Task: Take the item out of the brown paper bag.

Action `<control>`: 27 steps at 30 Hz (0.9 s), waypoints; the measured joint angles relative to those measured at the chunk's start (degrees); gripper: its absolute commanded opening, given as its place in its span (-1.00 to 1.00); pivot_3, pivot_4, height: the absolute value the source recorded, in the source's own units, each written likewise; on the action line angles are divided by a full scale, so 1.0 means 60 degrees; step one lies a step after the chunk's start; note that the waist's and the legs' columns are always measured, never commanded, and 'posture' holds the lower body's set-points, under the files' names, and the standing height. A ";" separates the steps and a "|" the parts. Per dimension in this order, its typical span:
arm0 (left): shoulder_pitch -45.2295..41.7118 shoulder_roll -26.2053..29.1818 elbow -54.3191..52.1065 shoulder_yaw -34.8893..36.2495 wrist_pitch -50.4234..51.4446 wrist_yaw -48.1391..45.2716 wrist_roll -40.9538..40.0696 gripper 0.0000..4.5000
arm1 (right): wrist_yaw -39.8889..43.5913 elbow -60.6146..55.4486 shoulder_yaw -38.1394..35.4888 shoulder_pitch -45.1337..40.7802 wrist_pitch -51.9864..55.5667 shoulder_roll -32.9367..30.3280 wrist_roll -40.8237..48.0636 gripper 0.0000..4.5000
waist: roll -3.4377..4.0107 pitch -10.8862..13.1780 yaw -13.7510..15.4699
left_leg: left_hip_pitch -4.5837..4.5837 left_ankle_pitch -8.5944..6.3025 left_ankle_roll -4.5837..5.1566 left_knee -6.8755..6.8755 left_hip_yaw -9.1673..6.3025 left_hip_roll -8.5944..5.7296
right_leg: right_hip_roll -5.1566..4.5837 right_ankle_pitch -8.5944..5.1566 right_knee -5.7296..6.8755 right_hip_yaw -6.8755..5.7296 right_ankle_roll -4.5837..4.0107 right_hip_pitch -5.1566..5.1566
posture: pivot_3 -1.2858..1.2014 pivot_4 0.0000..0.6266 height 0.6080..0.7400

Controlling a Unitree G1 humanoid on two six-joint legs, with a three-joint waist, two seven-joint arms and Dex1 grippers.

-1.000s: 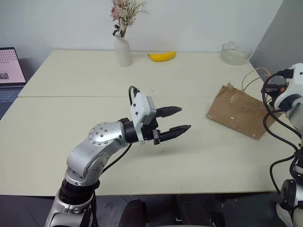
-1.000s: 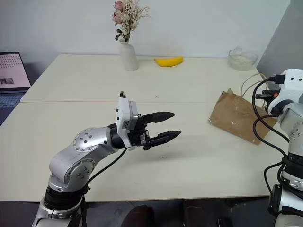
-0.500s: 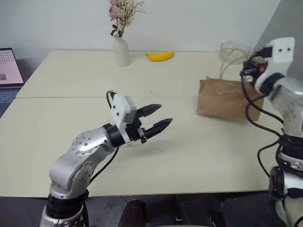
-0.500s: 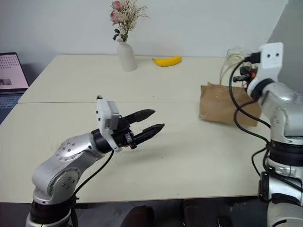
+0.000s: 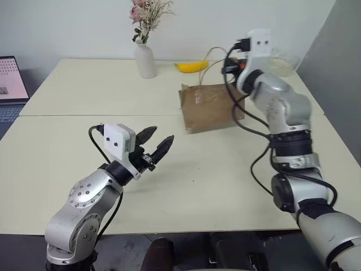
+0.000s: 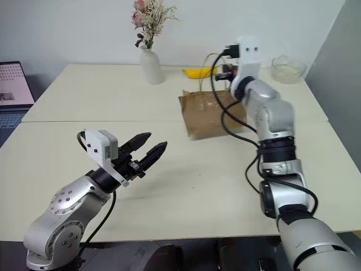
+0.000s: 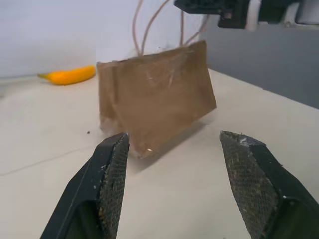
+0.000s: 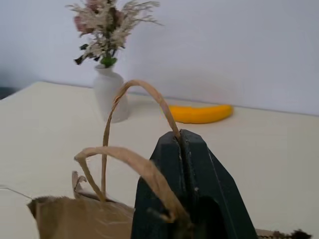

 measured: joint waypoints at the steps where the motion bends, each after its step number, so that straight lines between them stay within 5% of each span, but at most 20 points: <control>1: 0.0089 0.0017 -0.0017 0.0099 -0.0059 0.0041 0.0052 0.35 | -0.0011 0.0308 0.0042 -0.0146 -0.0189 0.0217 -0.0043 -0.96 | 0.0000 0.0000 0.0005 | -0.0011 0.0000 0.0000 0.0003 0.0002 -0.0001 | -0.0002 0.0000 0.0003 0.0001 0.0000 -0.0012 | 0.03 -0.52 1.00; 15: 0.0270 0.0263 -0.0030 0.0330 -0.0409 0.0069 0.0485 0.35 | -0.0432 0.3152 0.0099 -0.1340 -0.2398 0.1359 -0.0518 -0.96 | -0.0002 -0.0001 0.0005 | -0.0102 0.0001 -0.0001 0.0008 0.0003 -0.0002 | -0.0007 0.0032 0.0014 -0.0002 -0.0050 -0.0113 | 0.03 -0.52 1.00; 27: 0.0140 0.0558 0.0469 0.0422 -0.0666 -0.0340 0.0623 0.35 | -0.0897 0.0808 0.0518 0.0192 -0.1598 0.1989 -0.0851 -0.96 | -0.0004 -0.0002 0.0003 | -0.0099 0.0002 -0.0002 0.0014 0.0001 0.0000 | -0.0006 0.0031 0.0038 -0.0005 -0.0049 -0.0118 | 0.03 -0.52 1.00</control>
